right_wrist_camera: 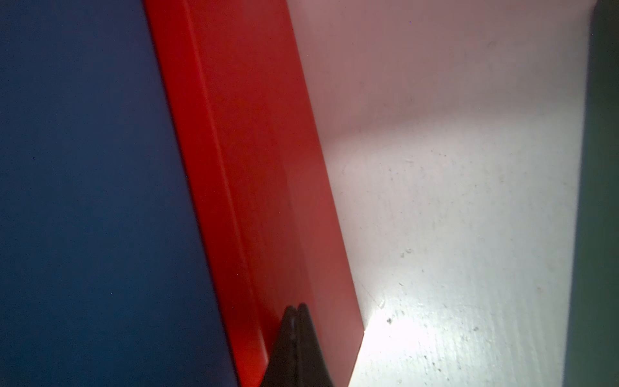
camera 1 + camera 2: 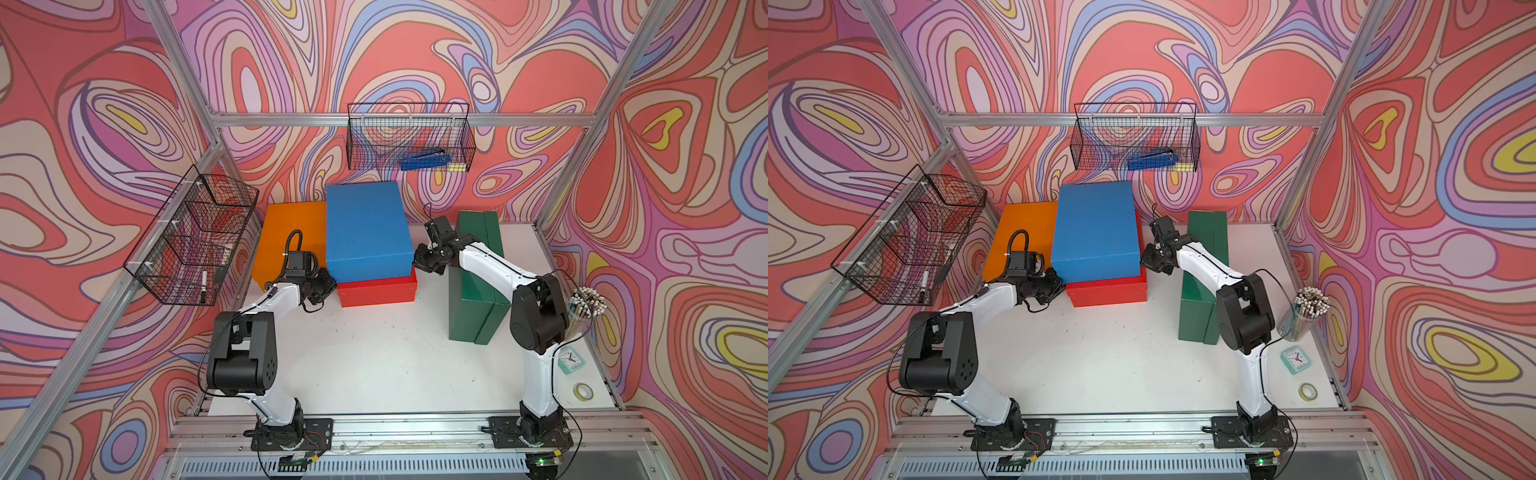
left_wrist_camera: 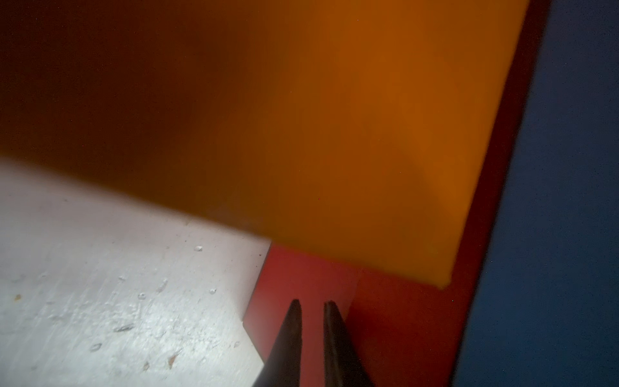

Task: Stack the shoeboxes
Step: Adjust the shoebox, then move the shoeboxes to the center of the board.

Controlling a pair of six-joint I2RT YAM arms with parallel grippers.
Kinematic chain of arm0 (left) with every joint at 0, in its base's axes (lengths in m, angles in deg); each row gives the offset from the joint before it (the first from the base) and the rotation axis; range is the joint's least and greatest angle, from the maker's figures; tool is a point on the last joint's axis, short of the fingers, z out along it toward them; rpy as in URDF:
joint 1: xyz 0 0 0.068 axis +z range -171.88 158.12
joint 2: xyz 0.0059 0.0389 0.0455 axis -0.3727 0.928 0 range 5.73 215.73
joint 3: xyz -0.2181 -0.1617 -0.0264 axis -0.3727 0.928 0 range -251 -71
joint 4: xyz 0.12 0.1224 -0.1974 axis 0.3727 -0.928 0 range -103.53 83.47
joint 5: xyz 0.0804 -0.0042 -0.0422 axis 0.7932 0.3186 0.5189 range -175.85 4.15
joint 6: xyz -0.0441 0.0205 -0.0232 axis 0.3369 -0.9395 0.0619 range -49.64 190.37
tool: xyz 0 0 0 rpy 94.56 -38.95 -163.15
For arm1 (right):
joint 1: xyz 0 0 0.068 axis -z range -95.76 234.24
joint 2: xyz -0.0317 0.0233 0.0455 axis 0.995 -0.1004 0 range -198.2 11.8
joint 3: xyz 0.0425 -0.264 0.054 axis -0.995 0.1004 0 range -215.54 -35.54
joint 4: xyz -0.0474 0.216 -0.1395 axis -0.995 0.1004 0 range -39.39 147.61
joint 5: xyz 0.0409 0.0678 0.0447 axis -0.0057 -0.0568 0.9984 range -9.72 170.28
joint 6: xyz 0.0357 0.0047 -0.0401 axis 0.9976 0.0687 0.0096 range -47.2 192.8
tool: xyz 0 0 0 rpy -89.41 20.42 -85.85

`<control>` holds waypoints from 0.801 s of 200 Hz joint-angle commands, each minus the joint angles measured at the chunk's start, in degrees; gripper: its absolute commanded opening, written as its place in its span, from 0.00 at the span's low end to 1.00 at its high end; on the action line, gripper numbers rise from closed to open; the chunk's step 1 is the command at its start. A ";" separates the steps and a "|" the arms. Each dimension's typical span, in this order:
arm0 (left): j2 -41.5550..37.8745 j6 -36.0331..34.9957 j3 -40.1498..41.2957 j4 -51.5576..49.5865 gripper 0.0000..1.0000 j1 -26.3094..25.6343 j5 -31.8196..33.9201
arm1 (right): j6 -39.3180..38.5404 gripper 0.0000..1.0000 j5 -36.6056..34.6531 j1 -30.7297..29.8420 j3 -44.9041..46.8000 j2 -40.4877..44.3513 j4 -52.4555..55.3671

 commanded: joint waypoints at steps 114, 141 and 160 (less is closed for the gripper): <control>-4.55 2.24 4.75 1.79 0.16 -2.31 -3.07 | 4.65 0.00 9.02 -6.97 9.50 5.23 -9.76; -8.63 2.19 9.02 1.38 0.16 -2.41 -2.31 | 6.05 0.00 8.59 -8.59 13.91 8.28 -11.70; -11.69 1.90 11.66 0.42 0.16 -2.39 -1.85 | 6.83 0.00 8.13 -9.54 16.35 10.45 -12.22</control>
